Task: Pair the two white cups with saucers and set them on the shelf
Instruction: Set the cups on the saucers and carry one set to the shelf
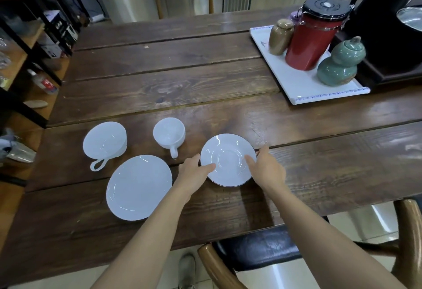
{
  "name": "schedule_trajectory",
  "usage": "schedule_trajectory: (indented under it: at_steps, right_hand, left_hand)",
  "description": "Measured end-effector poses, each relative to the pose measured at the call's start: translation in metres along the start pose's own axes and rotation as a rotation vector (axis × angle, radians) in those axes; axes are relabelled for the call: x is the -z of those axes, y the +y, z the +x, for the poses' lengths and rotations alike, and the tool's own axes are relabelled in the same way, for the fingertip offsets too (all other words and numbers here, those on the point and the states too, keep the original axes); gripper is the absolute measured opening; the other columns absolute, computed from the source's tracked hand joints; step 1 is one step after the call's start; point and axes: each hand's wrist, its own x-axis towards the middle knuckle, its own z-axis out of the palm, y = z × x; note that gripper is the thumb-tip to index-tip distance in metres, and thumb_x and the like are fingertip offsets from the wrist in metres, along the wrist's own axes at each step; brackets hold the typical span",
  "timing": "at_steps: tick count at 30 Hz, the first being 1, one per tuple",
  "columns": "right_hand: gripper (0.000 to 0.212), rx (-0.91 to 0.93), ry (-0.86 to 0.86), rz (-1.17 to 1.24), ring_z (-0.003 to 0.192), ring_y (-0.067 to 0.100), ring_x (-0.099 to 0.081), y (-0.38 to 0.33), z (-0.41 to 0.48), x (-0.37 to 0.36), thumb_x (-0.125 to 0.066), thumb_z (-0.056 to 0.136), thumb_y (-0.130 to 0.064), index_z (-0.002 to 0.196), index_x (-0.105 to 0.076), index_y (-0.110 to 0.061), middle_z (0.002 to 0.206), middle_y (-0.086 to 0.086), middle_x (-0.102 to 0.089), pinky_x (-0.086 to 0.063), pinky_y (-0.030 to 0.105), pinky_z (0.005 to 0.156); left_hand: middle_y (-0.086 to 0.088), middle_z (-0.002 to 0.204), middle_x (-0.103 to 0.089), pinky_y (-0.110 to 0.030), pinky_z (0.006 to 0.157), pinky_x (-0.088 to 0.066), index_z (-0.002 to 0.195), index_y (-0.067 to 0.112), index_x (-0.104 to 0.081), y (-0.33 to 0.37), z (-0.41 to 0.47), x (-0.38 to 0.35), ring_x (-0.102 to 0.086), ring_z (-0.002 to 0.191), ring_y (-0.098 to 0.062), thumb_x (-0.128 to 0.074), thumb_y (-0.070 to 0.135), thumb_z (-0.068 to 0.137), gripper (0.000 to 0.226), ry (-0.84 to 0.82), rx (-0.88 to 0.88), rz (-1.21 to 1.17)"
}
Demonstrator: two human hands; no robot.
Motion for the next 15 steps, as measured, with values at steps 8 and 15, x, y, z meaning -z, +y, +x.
schedule_trajectory:
  at_steps: [8, 15]
  right_hand:
    - [0.023, 0.233, 0.204, 0.034, 0.089, 0.034, -0.057, -0.05, 0.016, 0.042, -0.049, 0.09, -0.021, 0.102, -0.052, -0.002, 0.102, 0.014, -0.063, -0.045, 0.04, 0.072]
    - [0.054, 0.426, 0.01, 0.122, 0.112, 0.029, -0.053, -0.107, 0.013, 0.017, -0.058, 0.087, -0.02, 0.135, -0.036, -0.009, 0.131, 0.01, -0.052, -0.04, 0.041, 0.091]
  left_hand:
    - [-0.005, 0.105, -0.065, -0.028, 0.074, -0.044, 0.111, 0.015, -0.06, 0.028, -0.016, 0.075, -0.058, 0.094, -0.02, -0.049, 0.016, 0.091, 0.024, 0.61, -0.326, 0.076]
    - [-0.003, 0.158, -0.014, -0.037, 0.11, -0.027, 0.148, 0.023, -0.006, -0.004, 0.007, 0.12, -0.018, 0.142, -0.02, -0.07, 0.002, 0.076, 0.099, 0.544, -0.359, 0.099]
